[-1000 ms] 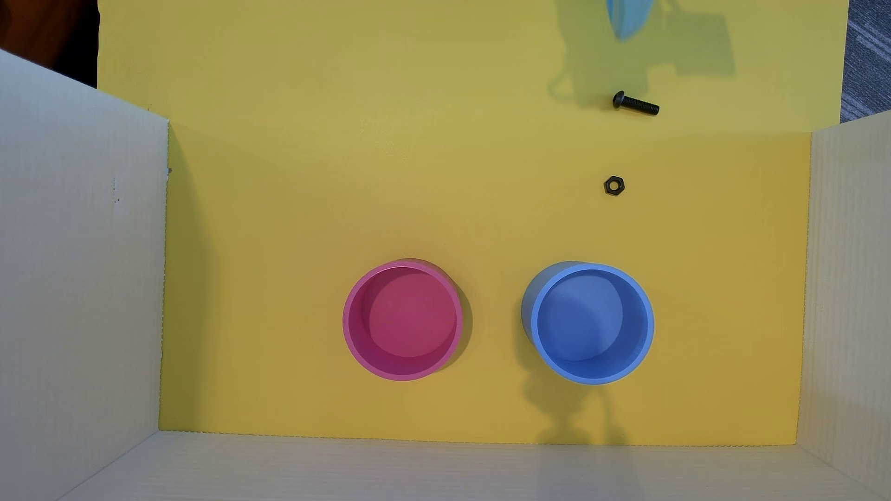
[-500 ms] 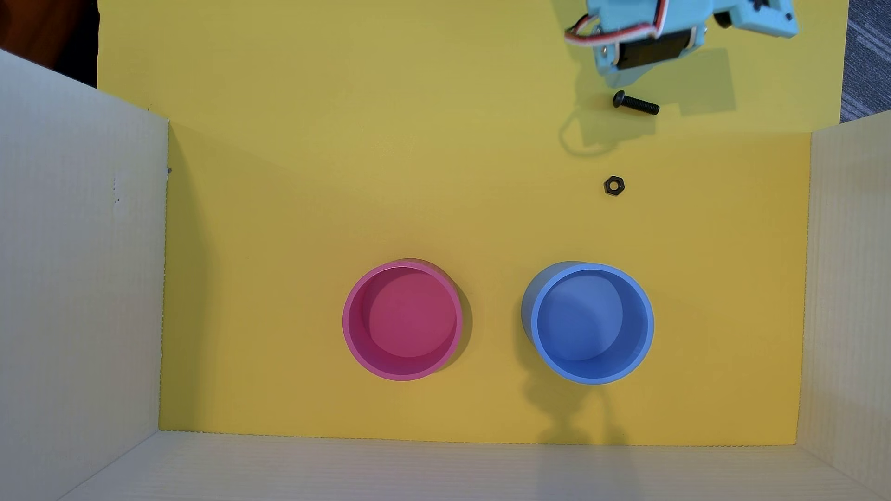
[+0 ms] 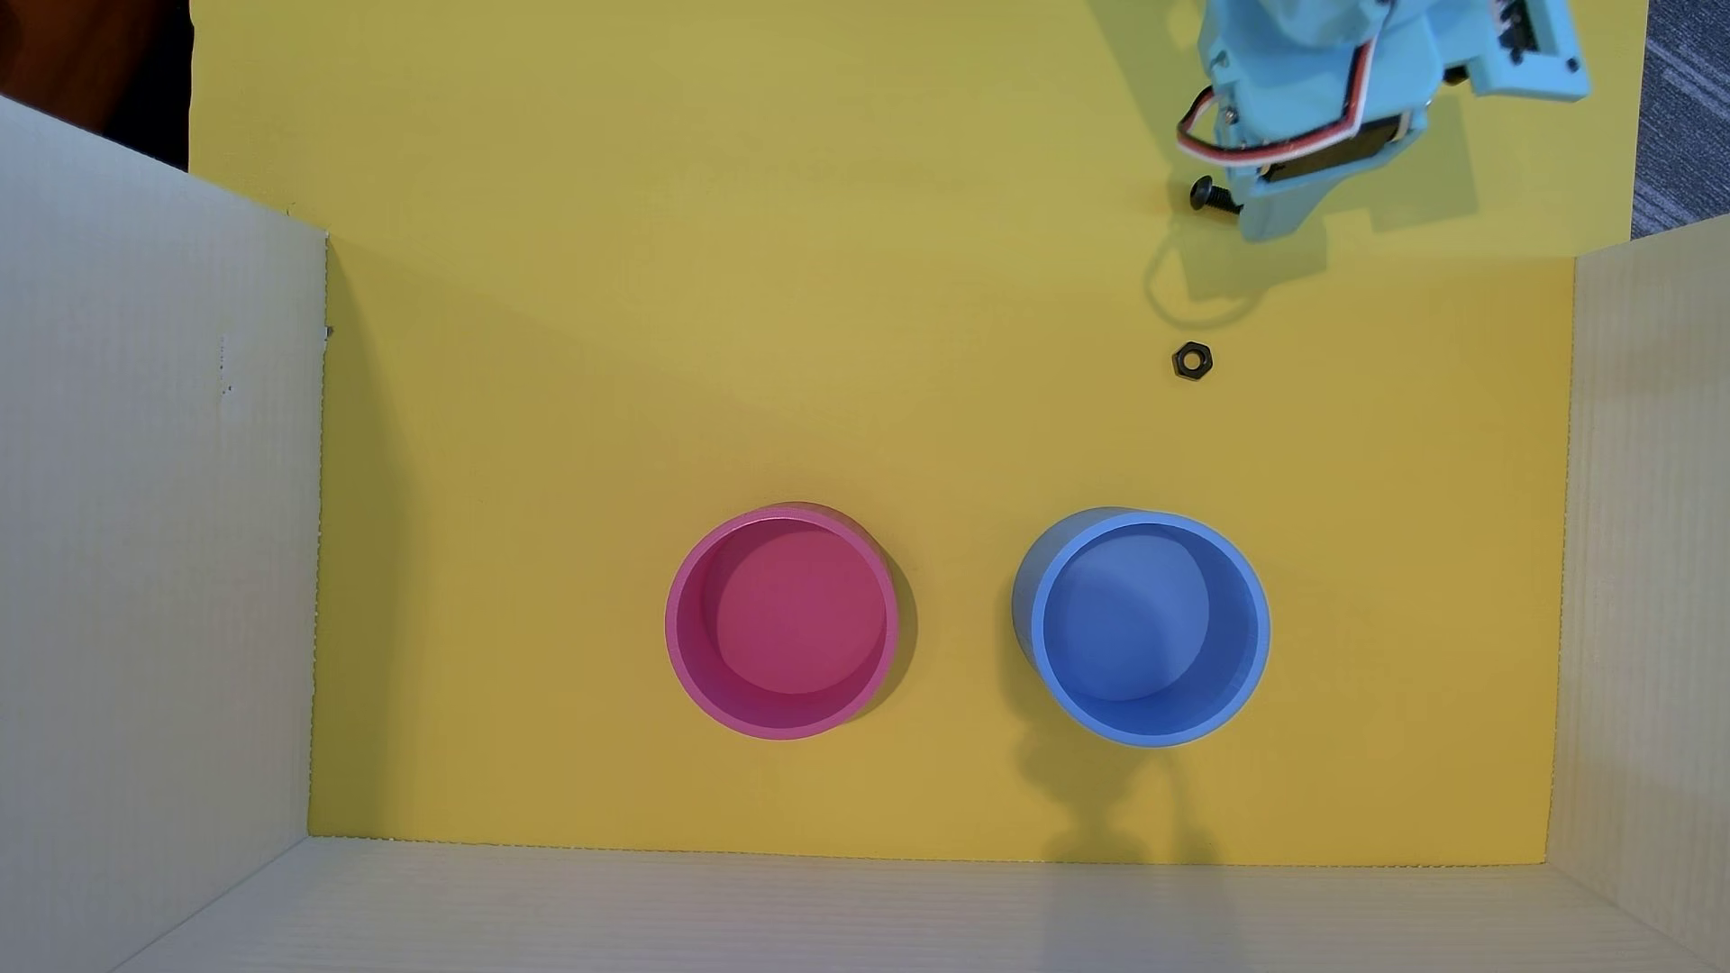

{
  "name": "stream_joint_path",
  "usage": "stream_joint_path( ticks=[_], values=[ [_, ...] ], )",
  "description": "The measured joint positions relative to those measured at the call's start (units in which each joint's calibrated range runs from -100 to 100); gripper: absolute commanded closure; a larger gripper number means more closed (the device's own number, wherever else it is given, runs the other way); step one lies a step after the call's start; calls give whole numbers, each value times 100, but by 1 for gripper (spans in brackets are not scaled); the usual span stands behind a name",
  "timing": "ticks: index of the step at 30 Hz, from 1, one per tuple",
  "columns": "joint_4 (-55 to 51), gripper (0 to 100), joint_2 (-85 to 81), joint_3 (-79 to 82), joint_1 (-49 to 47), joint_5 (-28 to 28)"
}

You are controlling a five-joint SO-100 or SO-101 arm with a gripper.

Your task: Pick up the bolt and place it in the pink box

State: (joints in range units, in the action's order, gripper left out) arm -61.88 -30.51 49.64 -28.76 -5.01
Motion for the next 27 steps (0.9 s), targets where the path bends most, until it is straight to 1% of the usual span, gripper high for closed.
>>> stream_joint_path(
  ticks=[10, 18, 27],
  values=[
    [0, 84, 398, 0, 0, -20],
    [368, 84, 814, -36, 0, -20],
    [394, 83, 1178, -54, -7, -34]
  ],
)
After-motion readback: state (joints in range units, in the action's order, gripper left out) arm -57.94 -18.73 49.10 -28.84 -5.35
